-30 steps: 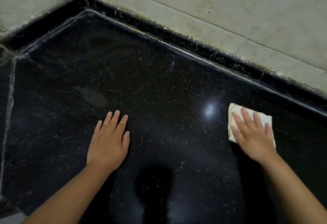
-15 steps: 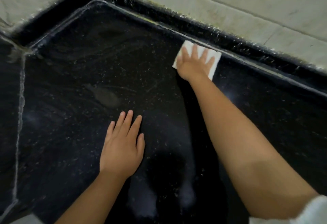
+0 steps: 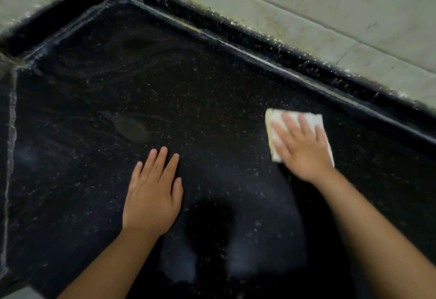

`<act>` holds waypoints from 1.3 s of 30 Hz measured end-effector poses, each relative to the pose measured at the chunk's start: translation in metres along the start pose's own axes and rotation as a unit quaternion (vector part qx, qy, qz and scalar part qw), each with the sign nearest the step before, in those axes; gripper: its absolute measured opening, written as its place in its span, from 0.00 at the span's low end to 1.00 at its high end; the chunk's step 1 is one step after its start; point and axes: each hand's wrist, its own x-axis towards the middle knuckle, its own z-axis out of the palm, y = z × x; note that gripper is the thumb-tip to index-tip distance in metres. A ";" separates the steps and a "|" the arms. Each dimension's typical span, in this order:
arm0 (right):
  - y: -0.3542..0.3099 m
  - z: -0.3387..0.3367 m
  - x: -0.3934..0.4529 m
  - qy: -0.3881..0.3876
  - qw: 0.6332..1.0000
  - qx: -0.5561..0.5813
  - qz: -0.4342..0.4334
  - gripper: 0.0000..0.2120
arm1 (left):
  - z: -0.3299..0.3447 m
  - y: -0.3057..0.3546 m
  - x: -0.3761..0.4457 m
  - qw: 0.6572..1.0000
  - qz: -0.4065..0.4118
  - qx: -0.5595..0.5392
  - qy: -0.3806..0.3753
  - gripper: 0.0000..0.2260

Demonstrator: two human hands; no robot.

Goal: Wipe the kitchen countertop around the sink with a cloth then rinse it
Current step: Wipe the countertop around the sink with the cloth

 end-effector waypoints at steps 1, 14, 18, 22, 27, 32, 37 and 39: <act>0.003 -0.003 0.018 0.004 0.997 0.042 0.061 0.25 | 0.001 0.000 0.000 1.000 0.004 0.003 0.001 0.23; -0.106 0.004 0.030 -0.028 0.989 0.052 -0.134 0.23 | -0.005 0.003 0.001 0.997 -0.023 -0.066 -0.019 0.25; -0.034 0.028 -0.048 0.033 0.988 -0.038 -0.144 0.25 | -0.009 0.005 0.000 0.996 -0.030 -0.072 -0.030 0.20; 0.069 0.019 -0.066 -0.003 1.000 -0.027 -0.002 0.31 | -0.012 0.009 0.000 0.996 -0.037 -0.076 -0.037 0.21; 0.093 -0.002 -0.007 -0.009 0.948 0.127 0.291 0.24 | -0.015 0.011 -0.001 0.995 -0.039 -0.082 -0.039 0.21; -0.001 -0.002 0.030 -0.019 0.980 0.115 0.162 0.24 | -0.016 0.011 -0.001 0.995 -0.037 -0.088 -0.039 0.20; -0.073 0.032 -0.046 0.022 0.996 0.089 -0.015 0.26 | -0.018 0.014 -0.002 0.995 -0.040 -0.086 -0.040 0.20; -0.069 0.050 -0.096 0.050 0.995 0.087 -0.030 0.23 | -0.020 0.015 -0.001 0.995 -0.041 -0.082 -0.041 0.20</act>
